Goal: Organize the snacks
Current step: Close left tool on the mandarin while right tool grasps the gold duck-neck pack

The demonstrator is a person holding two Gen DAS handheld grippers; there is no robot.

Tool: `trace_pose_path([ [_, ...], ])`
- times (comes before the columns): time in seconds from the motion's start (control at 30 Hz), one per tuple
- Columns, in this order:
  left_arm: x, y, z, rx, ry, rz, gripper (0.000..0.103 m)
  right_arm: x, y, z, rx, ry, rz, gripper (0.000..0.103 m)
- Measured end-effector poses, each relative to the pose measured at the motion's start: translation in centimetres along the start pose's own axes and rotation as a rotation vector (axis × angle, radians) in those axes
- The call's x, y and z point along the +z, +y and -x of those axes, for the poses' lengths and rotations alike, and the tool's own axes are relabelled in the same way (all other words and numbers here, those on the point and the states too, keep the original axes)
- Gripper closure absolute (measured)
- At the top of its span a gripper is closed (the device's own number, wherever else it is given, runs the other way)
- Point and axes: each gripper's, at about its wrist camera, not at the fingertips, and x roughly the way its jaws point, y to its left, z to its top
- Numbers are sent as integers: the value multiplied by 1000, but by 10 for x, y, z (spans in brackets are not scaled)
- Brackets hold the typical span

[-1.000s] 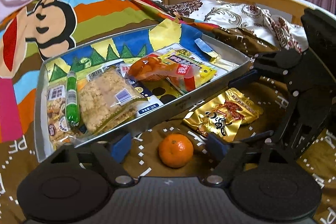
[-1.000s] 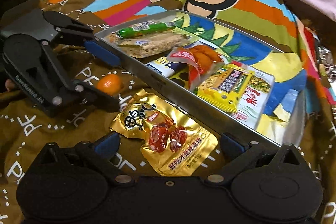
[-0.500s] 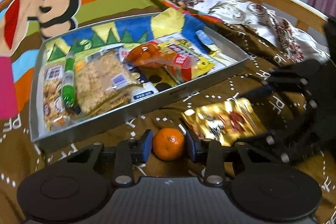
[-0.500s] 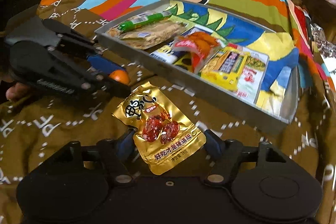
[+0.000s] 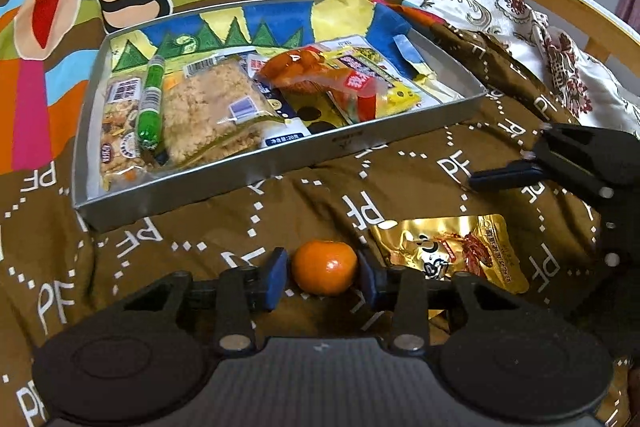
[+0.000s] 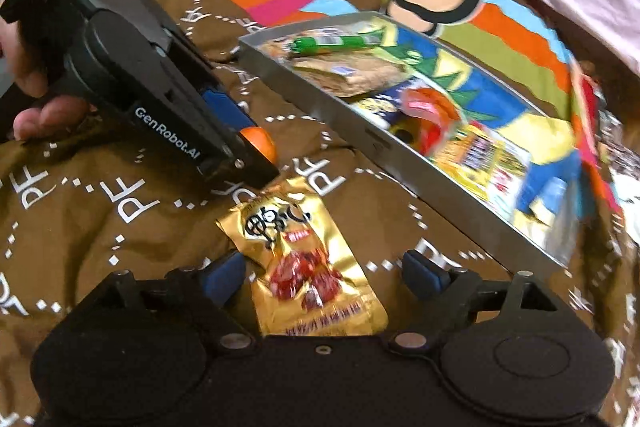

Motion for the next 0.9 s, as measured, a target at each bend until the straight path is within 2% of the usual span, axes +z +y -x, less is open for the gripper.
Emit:
trace_pose_path([
  [0.1, -1, -1, 0, 3, 5, -20, 61, -1, -15, -6, 60, 1, -97, 18],
  [0.23, -2, -3, 1, 1, 14, -22, 61, 1, -9, -3, 41, 12, -101, 30],
  [0.3, -3, -3, 3, 5, 21, -23, 63, 2, -5, 0, 23, 26, -99, 39],
  [0.5, -11, -14, 10, 41, 43, -57, 64, 0, 8, 8, -8, 60, -103, 43],
  [0.77, -26, -33, 20, 92, 66, -108, 66, -4, 18, 18, -74, 103, -221, 48],
  [0.9, -33, -43, 28, 105, 68, -113, 67, -6, 24, 26, -91, 102, -255, 55],
])
